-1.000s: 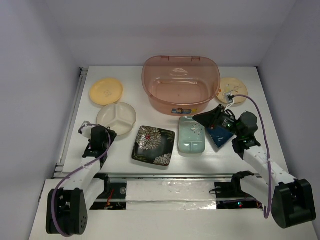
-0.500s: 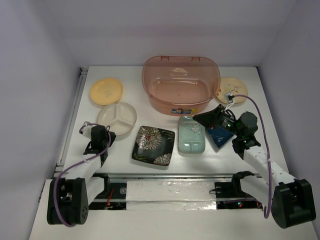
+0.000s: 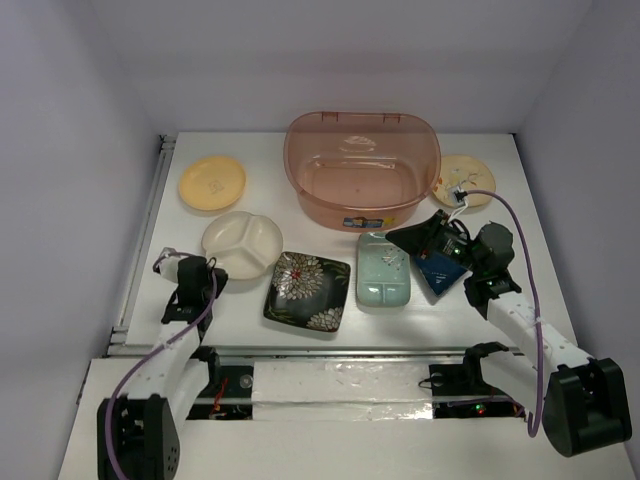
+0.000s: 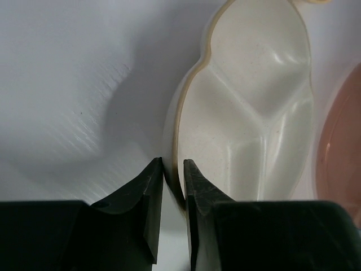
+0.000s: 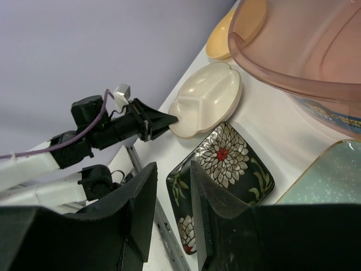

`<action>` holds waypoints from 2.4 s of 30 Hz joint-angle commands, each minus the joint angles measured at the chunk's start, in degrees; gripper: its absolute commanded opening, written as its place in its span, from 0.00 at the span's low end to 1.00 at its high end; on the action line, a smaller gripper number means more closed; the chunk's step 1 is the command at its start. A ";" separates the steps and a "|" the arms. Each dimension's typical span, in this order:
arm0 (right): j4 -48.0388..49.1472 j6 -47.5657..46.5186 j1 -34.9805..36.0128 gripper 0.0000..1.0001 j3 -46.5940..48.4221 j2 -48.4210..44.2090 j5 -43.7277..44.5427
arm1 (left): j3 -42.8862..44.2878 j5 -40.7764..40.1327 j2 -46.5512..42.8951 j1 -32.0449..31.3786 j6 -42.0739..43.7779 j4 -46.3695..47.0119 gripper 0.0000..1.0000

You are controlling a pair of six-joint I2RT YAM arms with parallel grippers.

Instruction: Place the plates into the plastic bin on the countertop

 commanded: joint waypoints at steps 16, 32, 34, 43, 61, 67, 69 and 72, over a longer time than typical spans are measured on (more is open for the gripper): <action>0.04 -2.29 0.60 0.35 1.07 -0.60 1.12 | 7.69 -0.86 -17.71 -0.21 7.31 3.46 0.00; -0.04 -2.56 0.60 0.36 0.98 -0.77 1.83 | 21.22 -7.29 -17.19 -0.21 13.46 4.70 0.00; -0.04 -2.56 0.60 0.35 0.89 -0.86 1.83 | 22.11 -6.33 -16.66 -0.21 13.55 4.78 0.00; -0.31 -2.73 0.60 0.35 0.98 -0.51 2.27 | 27.29 -0.79 -14.82 -0.21 11.27 6.98 0.00; -0.48 -2.91 0.60 0.35 0.98 -0.25 2.62 | 44.43 16.44 6.71 -0.21 1.95 22.09 0.00; -0.57 -3.09 0.60 0.35 1.16 0.19 2.79 | 48.56 20.39 14.00 -2.84 -2.43 28.24 0.00; -0.57 -3.09 0.60 0.36 1.16 -0.07 2.71 | 50.84 21.19 17.86 -3.47 -3.23 29.91 0.00; -1.19 -3.52 0.60 0.35 1.16 -0.95 3.14 | 52.34 22.33 22.43 -5.75 -5.35 32.91 0.00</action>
